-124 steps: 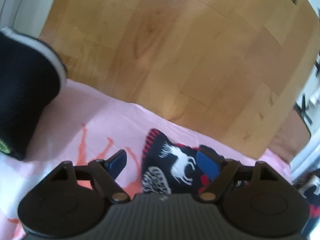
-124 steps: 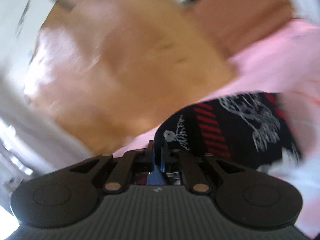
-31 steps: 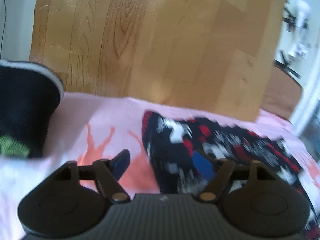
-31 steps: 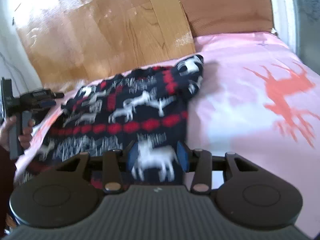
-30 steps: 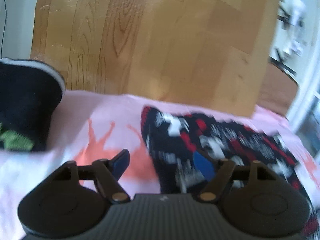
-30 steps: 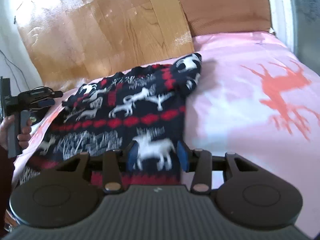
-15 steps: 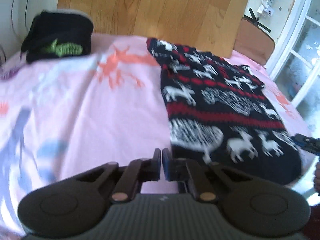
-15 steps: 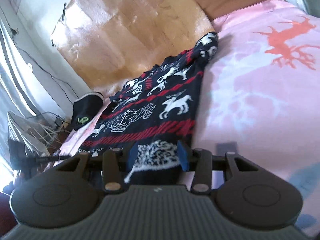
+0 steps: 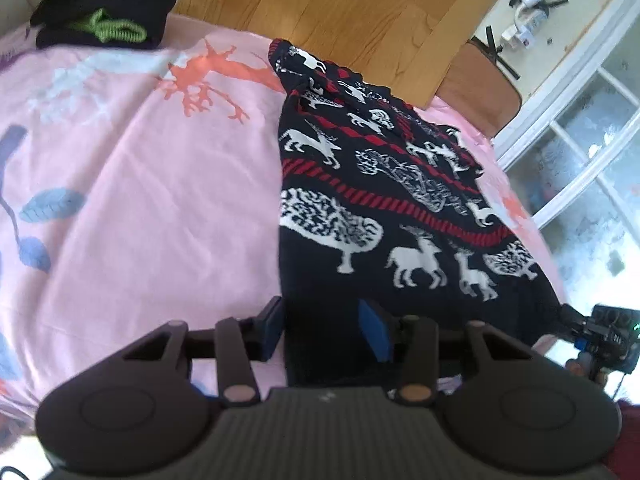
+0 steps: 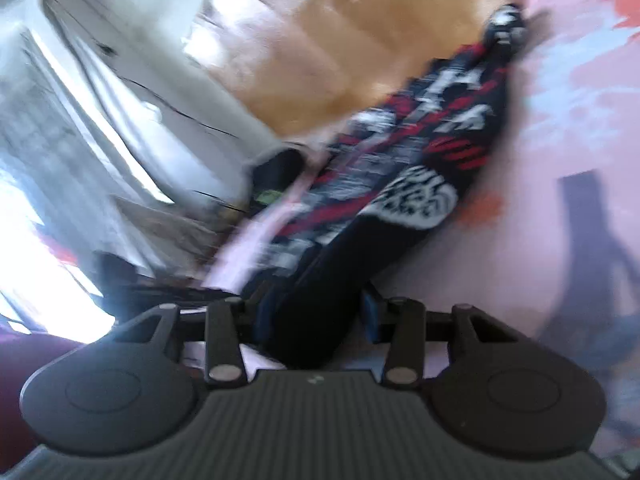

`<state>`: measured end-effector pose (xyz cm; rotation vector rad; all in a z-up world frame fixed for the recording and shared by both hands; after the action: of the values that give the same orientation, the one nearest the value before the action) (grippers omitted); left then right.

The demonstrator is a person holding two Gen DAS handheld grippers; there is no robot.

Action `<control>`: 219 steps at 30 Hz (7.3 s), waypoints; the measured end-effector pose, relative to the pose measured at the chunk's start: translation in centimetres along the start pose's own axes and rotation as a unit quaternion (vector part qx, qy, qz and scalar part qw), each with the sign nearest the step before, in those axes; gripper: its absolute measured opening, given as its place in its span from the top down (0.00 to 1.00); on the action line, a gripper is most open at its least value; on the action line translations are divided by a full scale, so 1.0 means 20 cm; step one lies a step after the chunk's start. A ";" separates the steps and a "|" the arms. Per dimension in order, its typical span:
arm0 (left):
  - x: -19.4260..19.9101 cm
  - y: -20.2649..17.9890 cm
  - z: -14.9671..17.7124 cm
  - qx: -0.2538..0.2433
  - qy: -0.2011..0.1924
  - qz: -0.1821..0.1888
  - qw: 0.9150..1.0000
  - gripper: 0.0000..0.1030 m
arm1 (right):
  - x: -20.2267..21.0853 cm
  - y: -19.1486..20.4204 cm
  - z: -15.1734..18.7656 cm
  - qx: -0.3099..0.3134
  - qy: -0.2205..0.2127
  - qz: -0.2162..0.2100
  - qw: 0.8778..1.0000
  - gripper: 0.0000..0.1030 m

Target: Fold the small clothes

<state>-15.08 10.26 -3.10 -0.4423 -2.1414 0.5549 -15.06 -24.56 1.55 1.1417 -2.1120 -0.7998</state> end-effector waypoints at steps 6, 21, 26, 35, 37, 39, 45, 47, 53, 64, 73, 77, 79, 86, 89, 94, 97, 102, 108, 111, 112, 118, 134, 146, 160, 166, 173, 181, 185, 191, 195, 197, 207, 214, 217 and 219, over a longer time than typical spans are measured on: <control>-0.05 0.02 0.01 0.033 0.017 0.019 0.999 0.88 | 0.10 -0.06 -0.07 -0.050 -0.043 -0.009 0.998 0.54; 0.03 -0.01 -0.09 0.064 -0.023 0.071 0.995 0.90 | 0.07 -0.09 -0.01 -0.038 0.013 0.047 0.998 0.88; 0.01 -0.05 -0.35 0.074 -0.068 0.105 0.989 0.90 | 0.08 -0.06 -0.27 -0.028 -0.069 0.027 0.997 0.88; -0.39 0.05 -0.93 0.103 -0.111 -0.038 0.988 0.78 | -0.21 -0.36 -0.82 -0.021 -0.149 0.285 0.947 0.53; -0.39 0.06 -0.88 0.091 -0.101 -0.017 0.991 0.68 | -0.15 -0.36 -0.79 -0.030 -0.157 0.267 0.950 0.52; -0.38 0.06 -0.81 0.083 -0.100 -0.033 0.991 0.50 | -0.06 -0.33 -0.73 -0.022 -0.164 0.257 0.952 0.47; -0.40 0.02 -0.68 0.068 -0.066 -0.019 0.995 0.35 | 0.01 -0.34 -0.57 -0.049 -0.130 0.269 0.953 0.41; -0.41 0.01 -0.67 0.048 -0.068 -0.022 0.996 0.41 | -0.02 -0.32 -0.54 -0.051 -0.121 0.260 0.957 0.41; -0.39 0.08 -0.61 0.028 -0.052 -0.040 0.997 0.91 | -0.13 -0.25 -0.49 -0.010 -0.103 0.276 0.956 0.90; -0.26 0.14 -0.52 0.089 -0.036 0.016 0.995 0.17 | 0.04 -0.24 -0.43 -0.062 -0.107 0.290 0.949 0.50; -0.41 0.17 -0.56 0.174 -0.056 0.092 0.979 0.08 | -0.10 -0.29 -0.40 -0.161 -0.098 0.242 0.952 0.47; -0.46 0.18 -0.59 0.190 -0.095 0.071 0.975 0.40 | -0.22 -0.29 -0.46 -0.140 -0.113 0.261 0.948 0.46; -0.49 0.19 -0.59 0.189 -0.091 0.042 0.977 0.73 | -0.25 -0.30 -0.47 -0.129 -0.122 0.269 0.947 0.49; -0.41 0.17 -0.55 0.187 -0.095 0.059 0.976 0.90 | -0.22 -0.32 -0.48 -0.129 -0.117 0.275 0.945 0.83; -0.34 0.13 -0.51 0.169 -0.091 0.066 0.979 0.91 | -0.14 -0.21 -0.47 -0.104 -0.113 0.265 0.952 0.84; -0.26 0.13 -0.40 0.167 -0.066 0.079 0.981 0.91 | 0.01 -0.11 -0.45 -0.085 -0.112 0.277 0.950 0.86; -0.20 0.13 -0.33 0.161 -0.065 0.074 0.982 0.91 | 0.04 -0.07 -0.38 -0.073 -0.091 0.288 0.950 0.85; -0.21 0.21 -0.24 0.168 -0.055 0.036 0.984 0.81 | -0.01 -0.13 -0.26 -0.054 -0.037 0.323 0.944 0.82; -0.08 0.28 -0.26 0.155 -0.112 0.023 0.981 0.59 | 0.07 -0.16 -0.38 -0.030 -0.089 0.386 0.918 0.59; -0.01 0.32 -0.30 0.152 -0.143 0.017 0.978 0.57 | 0.10 -0.12 -0.45 -0.005 -0.123 0.395 0.910 0.59; -0.01 0.32 -0.31 0.152 -0.146 0.016 0.977 0.57 | 0.08 -0.10 -0.47 0.003 -0.127 0.388 0.913 0.59; -0.07 0.31 -0.32 0.145 -0.139 0.017 0.980 0.57 | -0.21 -0.01 -0.50 0.072 -0.097 0.341 0.932 0.59; -0.10 0.27 -0.50 0.068 -0.146 -0.031 0.986 0.58 | -0.52 -0.04 -0.54 0.087 -0.024 0.305 0.948 0.59; -0.86 -0.24 -1.35 -0.109 -0.074 -0.060 0.989 0.43 | -0.81 -0.33 -1.24 0.101 -0.014 0.297 0.949 0.43; -1.27 -0.28 -1.49 -0.109 -0.049 -0.094 0.988 0.91 | -1.26 -0.61 -1.35 0.091 0.079 0.277 0.953 0.88; -0.69 -0.49 -1.26 -0.139 -0.135 -0.011 0.981 0.93 | -0.95 -0.16 -1.31 0.130 0.019 0.210 0.969 0.89; -0.17 -0.47 -0.55 -0.174 -0.160 0.066 0.969 0.98 | -0.43 0.22 -0.74 0.197 0.010 0.162 0.967 0.89; -0.18 -0.18 -0.16 -0.067 -0.089 0.064 0.992 0.91 | -0.25 0.03 -0.21 0.091 0.051 0.210 0.972 0.92; -0.12 -0.12 -0.37 -0.021 -0.143 0.067 0.987 0.49 | -0.16 0.12 -0.35 0.085 -0.012 0.186 0.979 0.75; -0.43 -0.01 -0.68 0.046 -0.121 0.035 0.991 0.42 | -0.25 0.03 -0.41 0.042 -0.028 0.206 0.977 0.39; -0.66 0.03 -0.77 0.084 -0.087 0.040 0.992 0.91 | -0.41 -0.05 -0.41 0.004 -0.016 0.198 0.980 0.40; -0.66 0.00 -0.77 0.092 -0.079 0.043 0.992 0.92 | -0.50 -0.10 -0.44 -0.023 -0.015 0.190 0.981 0.80; -0.24 -0.22 -0.32 -0.016 -0.081 0.052 0.995 0.87 | -0.11 0.19 -0.35 0.029 0.010 0.111 0.993 0.82; -0.12 -0.05 -0.29 0.042 -0.100 0.069 0.992 0.76 | 0.04 0.14 -0.23 0.018 0.015 0.171 0.985 0.72; 0.02 -0.12 -0.39 0.018 -0.165 0.084 0.982 0.69 | 0.13 0.21 -0.34 0.045 -0.043 0.166 0.984 0.72; 0.00 -0.20 -0.45 -0.002 -0.176 0.105 0.979 0.69 | 0.13 0.22 -0.43 0.058 -0.078 0.162 0.982 0.70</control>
<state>-8.30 8.99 3.79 -0.6144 -2.4483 0.7963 -12.11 -26.70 10.90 0.7796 -2.4210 -0.6370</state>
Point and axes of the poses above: each gripper's, at about its wrist camera, not at the fingertips, and x roughly against the way its jaws point, y to its left, z to its underside, the point moved 4 cm from there along -x, roughly the way its jaws point, and after that the axes turned 3 degrees about z, right-handed, at the moved point
